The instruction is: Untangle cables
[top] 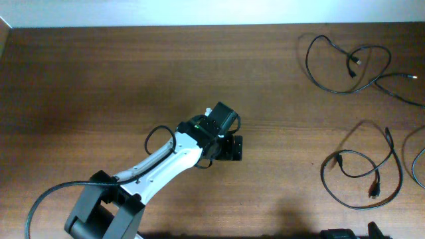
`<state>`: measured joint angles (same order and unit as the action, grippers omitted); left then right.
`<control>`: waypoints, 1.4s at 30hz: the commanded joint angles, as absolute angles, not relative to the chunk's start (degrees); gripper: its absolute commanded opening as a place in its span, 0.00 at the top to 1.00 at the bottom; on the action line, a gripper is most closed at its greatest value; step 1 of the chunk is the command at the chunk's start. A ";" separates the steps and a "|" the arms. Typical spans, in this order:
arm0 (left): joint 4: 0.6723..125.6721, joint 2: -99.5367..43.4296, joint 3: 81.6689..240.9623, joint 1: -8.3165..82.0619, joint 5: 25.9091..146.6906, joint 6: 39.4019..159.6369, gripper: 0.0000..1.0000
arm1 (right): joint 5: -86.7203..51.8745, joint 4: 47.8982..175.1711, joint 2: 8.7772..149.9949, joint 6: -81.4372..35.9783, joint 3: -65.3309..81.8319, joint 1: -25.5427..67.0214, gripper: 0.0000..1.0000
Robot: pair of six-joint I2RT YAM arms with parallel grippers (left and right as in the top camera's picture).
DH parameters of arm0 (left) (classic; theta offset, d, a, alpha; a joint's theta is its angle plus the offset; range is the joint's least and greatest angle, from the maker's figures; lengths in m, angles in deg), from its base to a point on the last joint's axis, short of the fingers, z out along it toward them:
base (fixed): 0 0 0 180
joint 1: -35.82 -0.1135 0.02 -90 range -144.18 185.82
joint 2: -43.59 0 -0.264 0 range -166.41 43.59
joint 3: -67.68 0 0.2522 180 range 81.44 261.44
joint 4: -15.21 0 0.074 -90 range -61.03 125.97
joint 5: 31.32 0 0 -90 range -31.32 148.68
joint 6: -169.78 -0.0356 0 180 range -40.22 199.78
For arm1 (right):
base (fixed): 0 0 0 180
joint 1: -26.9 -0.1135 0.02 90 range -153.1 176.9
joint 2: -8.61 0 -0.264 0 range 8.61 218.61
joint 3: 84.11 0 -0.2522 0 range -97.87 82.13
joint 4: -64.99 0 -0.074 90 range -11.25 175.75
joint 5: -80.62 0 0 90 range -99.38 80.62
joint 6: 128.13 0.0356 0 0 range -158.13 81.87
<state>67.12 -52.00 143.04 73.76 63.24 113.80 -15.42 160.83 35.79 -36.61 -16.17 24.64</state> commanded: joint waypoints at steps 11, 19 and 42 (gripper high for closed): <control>67.16 -52.35 143.28 73.82 63.81 112.91 0.01 | -14.75 139.68 26.00 -36.63 9.40 24.90 0.01; 67.18 -52.35 143.28 73.82 63.81 112.91 0.01 | -14.75 111.59 8.80 -36.65 41.88 29.23 0.02; 67.16 -52.35 143.28 73.82 63.81 112.91 0.01 | -14.75 84.25 8.84 -36.65 68.26 29.19 0.02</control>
